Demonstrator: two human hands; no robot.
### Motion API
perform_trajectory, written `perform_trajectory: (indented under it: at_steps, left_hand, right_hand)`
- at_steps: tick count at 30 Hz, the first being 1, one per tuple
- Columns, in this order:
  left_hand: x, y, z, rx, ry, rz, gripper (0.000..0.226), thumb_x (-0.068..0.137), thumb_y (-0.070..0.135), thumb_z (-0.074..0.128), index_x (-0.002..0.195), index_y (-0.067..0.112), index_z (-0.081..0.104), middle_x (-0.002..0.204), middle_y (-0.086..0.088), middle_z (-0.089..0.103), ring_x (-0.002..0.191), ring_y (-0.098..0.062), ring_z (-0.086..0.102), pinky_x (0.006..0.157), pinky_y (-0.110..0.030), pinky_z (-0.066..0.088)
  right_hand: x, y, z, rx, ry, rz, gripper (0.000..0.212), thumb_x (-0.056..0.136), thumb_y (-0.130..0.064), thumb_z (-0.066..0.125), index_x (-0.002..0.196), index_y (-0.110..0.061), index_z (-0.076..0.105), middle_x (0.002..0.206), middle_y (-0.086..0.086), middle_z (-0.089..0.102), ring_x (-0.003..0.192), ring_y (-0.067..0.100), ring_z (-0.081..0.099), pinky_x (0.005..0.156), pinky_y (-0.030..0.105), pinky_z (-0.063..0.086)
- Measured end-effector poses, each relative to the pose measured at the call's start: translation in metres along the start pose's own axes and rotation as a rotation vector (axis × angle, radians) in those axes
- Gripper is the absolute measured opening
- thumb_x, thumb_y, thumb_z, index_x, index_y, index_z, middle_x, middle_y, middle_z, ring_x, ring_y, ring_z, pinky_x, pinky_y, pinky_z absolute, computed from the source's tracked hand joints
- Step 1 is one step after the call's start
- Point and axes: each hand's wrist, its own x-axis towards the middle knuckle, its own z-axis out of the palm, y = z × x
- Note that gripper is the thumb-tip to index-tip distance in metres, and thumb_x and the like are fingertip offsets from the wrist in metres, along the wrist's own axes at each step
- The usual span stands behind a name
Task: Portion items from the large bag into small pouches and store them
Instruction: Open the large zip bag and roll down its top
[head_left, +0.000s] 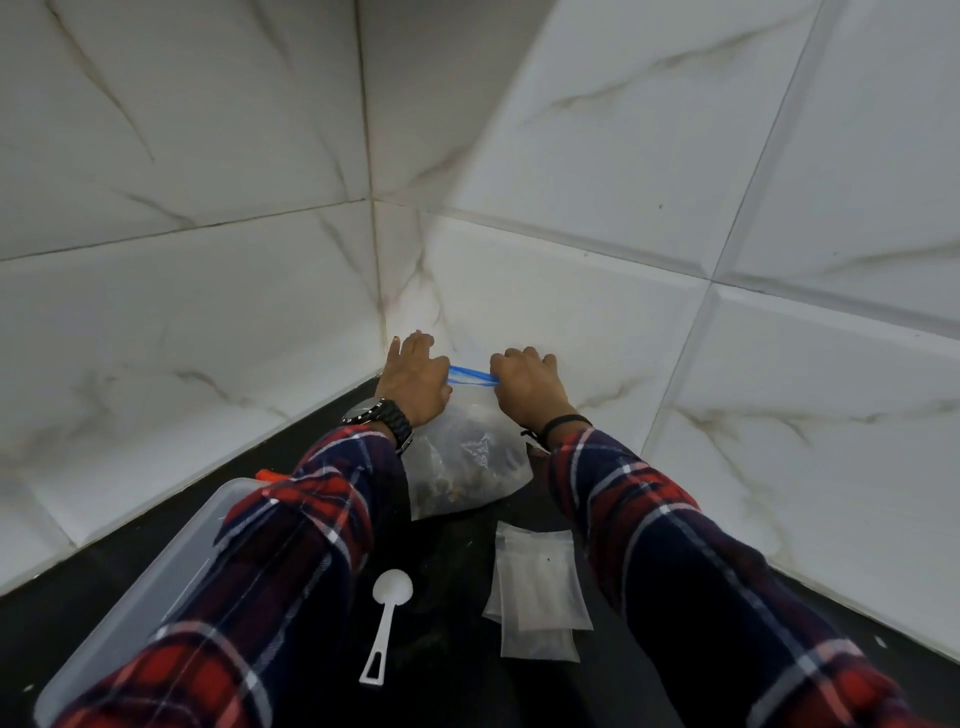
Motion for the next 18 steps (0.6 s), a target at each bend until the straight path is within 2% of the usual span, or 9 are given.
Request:
perform_trajectory:
  at_steps: [1, 3, 5, 7, 9, 11, 14, 16, 18]
  left_hand:
    - [-0.003, 0.0, -0.004, -0.036, 0.004, -0.003, 0.026, 0.095, 0.028, 0.048, 0.11, 0.01, 0.058, 0.133, -0.013, 0.046, 0.128, -0.027, 0.038, 0.114, -0.045, 0.017]
    - [-0.012, 0.002, -0.018, -0.124, -0.021, -0.042, 0.02, 0.095, 0.024, 0.045, 0.103, 0.009, 0.053, 0.114, -0.01, 0.057, 0.108, -0.026, 0.051, 0.114, -0.048, 0.015]
    - [-0.02, 0.003, -0.033, -0.222, -0.002, -0.064, 0.011, 0.094, 0.021, 0.045, 0.097, 0.011, 0.046, 0.096, -0.006, 0.058, 0.09, -0.027, 0.054, 0.108, -0.046, 0.024]
    - [-0.03, 0.004, -0.047, -0.373, 0.026, -0.081, 0.014, 0.094, 0.021, 0.051, 0.092, 0.013, 0.04, 0.084, -0.003, 0.053, 0.079, -0.026, 0.052, 0.085, -0.037, 0.038]
    - [-0.042, 0.006, -0.062, -0.607, 0.019, -0.151, 0.024, 0.091, 0.022, 0.061, 0.092, 0.013, 0.039, 0.082, -0.004, 0.052, 0.072, -0.023, 0.049, 0.066, -0.032, 0.038]
    - [-0.056, 0.008, -0.075, -0.767, 0.003, -0.201, 0.031, 0.086, 0.022, 0.068, 0.098, 0.013, 0.041, 0.085, -0.008, 0.057, 0.074, -0.021, 0.054, 0.063, -0.028, 0.041]
    - [-0.088, 0.018, -0.095, -0.833, -0.033, -0.166, 0.038, 0.083, 0.026, 0.072, 0.108, 0.018, 0.045, 0.081, -0.007, 0.063, 0.07, -0.014, 0.056, 0.062, -0.02, 0.041]
    - [-0.111, 0.022, -0.106, -0.856, -0.015, -0.14, 0.028, 0.084, 0.026, 0.072, 0.105, 0.018, 0.055, 0.075, -0.002, 0.062, 0.067, -0.009, 0.055, 0.064, -0.021, 0.042]
    - [-0.134, 0.024, -0.118, -0.878, 0.019, -0.124, 0.01, 0.085, 0.024, 0.07, 0.091, 0.017, 0.066, 0.074, 0.0, 0.063, 0.067, -0.007, 0.055, 0.067, -0.023, 0.043]
  right_hand:
    - [-0.002, 0.001, -0.005, 0.064, 0.013, 0.009, 0.019, 0.092, -0.006, 0.042, 0.107, -0.009, 0.054, 0.107, 0.01, 0.056, 0.1, 0.028, 0.049, 0.087, 0.039, 0.035]
    - [-0.006, 0.003, -0.017, 0.253, 0.015, 0.053, 0.015, 0.093, -0.011, 0.048, 0.103, -0.007, 0.058, 0.105, 0.011, 0.057, 0.097, 0.028, 0.052, 0.084, 0.037, 0.04]
    - [-0.011, 0.006, -0.029, 0.485, 0.031, 0.122, 0.012, 0.091, -0.012, 0.055, 0.099, -0.008, 0.063, 0.102, 0.012, 0.059, 0.093, 0.026, 0.055, 0.079, 0.033, 0.044]
    - [-0.021, 0.008, -0.043, 0.625, 0.067, 0.17, 0.01, 0.089, -0.011, 0.058, 0.095, -0.01, 0.067, 0.101, 0.01, 0.061, 0.092, 0.023, 0.055, 0.077, 0.03, 0.046]
    - [-0.035, 0.007, -0.058, 0.69, 0.093, 0.182, 0.011, 0.089, -0.011, 0.06, 0.093, -0.012, 0.069, 0.101, 0.008, 0.064, 0.092, 0.02, 0.056, 0.076, 0.025, 0.042]
    - [-0.051, 0.005, -0.073, 0.749, 0.11, 0.181, 0.011, 0.089, -0.01, 0.062, 0.094, -0.011, 0.071, 0.1, 0.005, 0.066, 0.09, 0.016, 0.054, 0.075, 0.018, 0.037]
    - [-0.081, 0.002, -0.1, 0.803, 0.143, 0.172, 0.012, 0.087, -0.011, 0.066, 0.098, -0.011, 0.07, 0.096, 0.003, 0.062, 0.085, 0.013, 0.05, 0.064, 0.011, 0.035]
    - [-0.103, 0.001, -0.115, 0.829, 0.169, 0.184, 0.016, 0.084, -0.015, 0.07, 0.099, -0.015, 0.067, 0.094, 0.003, 0.06, 0.082, 0.013, 0.052, 0.06, 0.006, 0.039]
    - [-0.126, -0.001, -0.132, 0.893, 0.176, 0.205, 0.015, 0.082, -0.016, 0.072, 0.096, -0.019, 0.067, 0.089, 0.001, 0.06, 0.077, 0.012, 0.055, 0.061, 0.006, 0.042]
